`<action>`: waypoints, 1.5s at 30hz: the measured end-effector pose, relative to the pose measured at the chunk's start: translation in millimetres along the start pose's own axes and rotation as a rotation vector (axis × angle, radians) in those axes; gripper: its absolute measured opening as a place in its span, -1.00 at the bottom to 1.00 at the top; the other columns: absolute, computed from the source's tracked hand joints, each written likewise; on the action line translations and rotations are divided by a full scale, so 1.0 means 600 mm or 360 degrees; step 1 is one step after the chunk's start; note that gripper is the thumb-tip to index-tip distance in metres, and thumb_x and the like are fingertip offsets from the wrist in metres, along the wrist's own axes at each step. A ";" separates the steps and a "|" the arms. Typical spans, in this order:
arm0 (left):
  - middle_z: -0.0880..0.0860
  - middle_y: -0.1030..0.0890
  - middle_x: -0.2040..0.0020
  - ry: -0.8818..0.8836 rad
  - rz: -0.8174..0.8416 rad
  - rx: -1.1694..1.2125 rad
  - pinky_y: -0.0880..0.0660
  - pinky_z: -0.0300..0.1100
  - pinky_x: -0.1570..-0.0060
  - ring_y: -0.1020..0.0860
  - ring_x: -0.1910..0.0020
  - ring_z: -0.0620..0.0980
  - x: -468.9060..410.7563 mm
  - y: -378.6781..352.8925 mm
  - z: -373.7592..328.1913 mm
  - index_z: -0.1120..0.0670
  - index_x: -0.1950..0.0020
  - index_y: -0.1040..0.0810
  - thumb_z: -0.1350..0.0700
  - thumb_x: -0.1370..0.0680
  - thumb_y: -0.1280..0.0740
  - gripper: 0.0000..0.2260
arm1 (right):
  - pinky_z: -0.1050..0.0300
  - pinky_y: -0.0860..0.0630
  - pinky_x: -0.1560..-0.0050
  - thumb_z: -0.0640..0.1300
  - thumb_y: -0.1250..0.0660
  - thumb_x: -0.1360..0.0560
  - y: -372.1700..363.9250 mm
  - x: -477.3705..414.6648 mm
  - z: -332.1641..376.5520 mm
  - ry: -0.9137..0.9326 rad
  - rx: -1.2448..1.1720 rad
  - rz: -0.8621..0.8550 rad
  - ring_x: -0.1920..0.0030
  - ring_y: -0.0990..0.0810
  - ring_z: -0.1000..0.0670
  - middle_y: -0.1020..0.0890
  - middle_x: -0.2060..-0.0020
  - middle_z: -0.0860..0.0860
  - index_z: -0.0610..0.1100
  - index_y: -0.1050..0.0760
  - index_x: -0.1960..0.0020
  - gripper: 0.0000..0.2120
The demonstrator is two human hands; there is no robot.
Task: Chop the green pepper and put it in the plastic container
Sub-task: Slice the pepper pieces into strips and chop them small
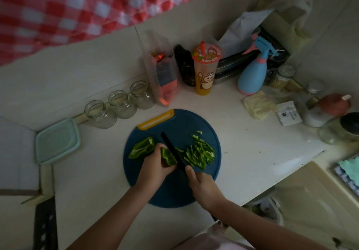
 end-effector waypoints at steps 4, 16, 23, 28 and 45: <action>0.05 -0.66 0.11 0.0063 -0.0024 -0.0028 -0.56 -0.09 0.02 -0.64 0.08 -0.03 -0.003 -0.004 0.002 0.07 0.01 -0.39 0.11 -0.27 -0.58 -0.55 | 0.10 -0.33 0.30 0.14 0.02 -0.63 -0.001 0.010 0.004 0.0137 0.0212 0.0003 0.45 -0.32 0.07 -0.35 0.48 0.04 -0.03 -0.23 0.39 -0.54; 0.17 -0.64 -0.02 0.0099 -0.0058 -0.0076 -0.54 -0.14 0.00 -0.62 -0.04 0.08 0.001 -0.007 0.002 0.21 -0.09 -0.37 0.12 -0.26 -0.58 -0.46 | 0.01 -0.45 0.15 0.20 0.04 -0.61 -0.018 0.015 -0.008 0.0132 0.0392 -0.0071 0.22 -0.58 -0.14 -0.54 0.36 -0.09 -0.04 -0.27 0.39 -0.51; 0.17 -0.63 0.00 0.0098 -0.0033 -0.0148 -0.40 -0.34 0.13 -0.61 -0.03 0.07 -0.001 -0.005 -0.002 0.17 -0.02 -0.36 0.11 -0.28 -0.56 -0.52 | 0.02 -0.43 0.13 0.20 0.07 -0.61 -0.025 0.012 0.001 0.0077 0.0457 -0.0084 0.12 -0.59 -0.20 -0.62 0.19 -0.18 -0.02 -0.26 0.37 -0.52; 0.13 -0.63 0.02 0.0094 -0.0005 -0.0160 -0.41 -0.33 0.15 -0.61 -0.01 0.05 -0.005 -0.004 0.002 0.14 -0.02 -0.36 0.11 -0.29 -0.56 -0.53 | 0.05 -0.44 0.12 0.19 0.08 -0.62 -0.027 0.005 0.009 0.0011 0.0495 -0.0049 0.09 -0.60 -0.19 -0.63 0.15 -0.18 -0.04 -0.28 0.37 -0.50; -0.08 -0.58 0.20 0.0198 -0.0174 0.0123 -0.38 -0.53 0.30 -0.55 0.21 -0.21 0.011 0.002 0.017 0.06 0.03 -0.44 0.11 -0.21 -0.62 -0.52 | 0.10 -0.35 0.17 0.13 0.08 -0.64 -0.018 -0.024 0.010 -0.0068 0.0209 -0.0054 0.20 -0.58 -0.12 -0.46 0.39 0.00 -0.08 -0.38 0.28 -0.53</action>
Point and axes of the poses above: each hand's wrist, its own x-axis away from the middle knuckle, its own y-axis out of the back of the hand, z = x × y, the point moved 1 cm from there along -x, towards the middle knuckle
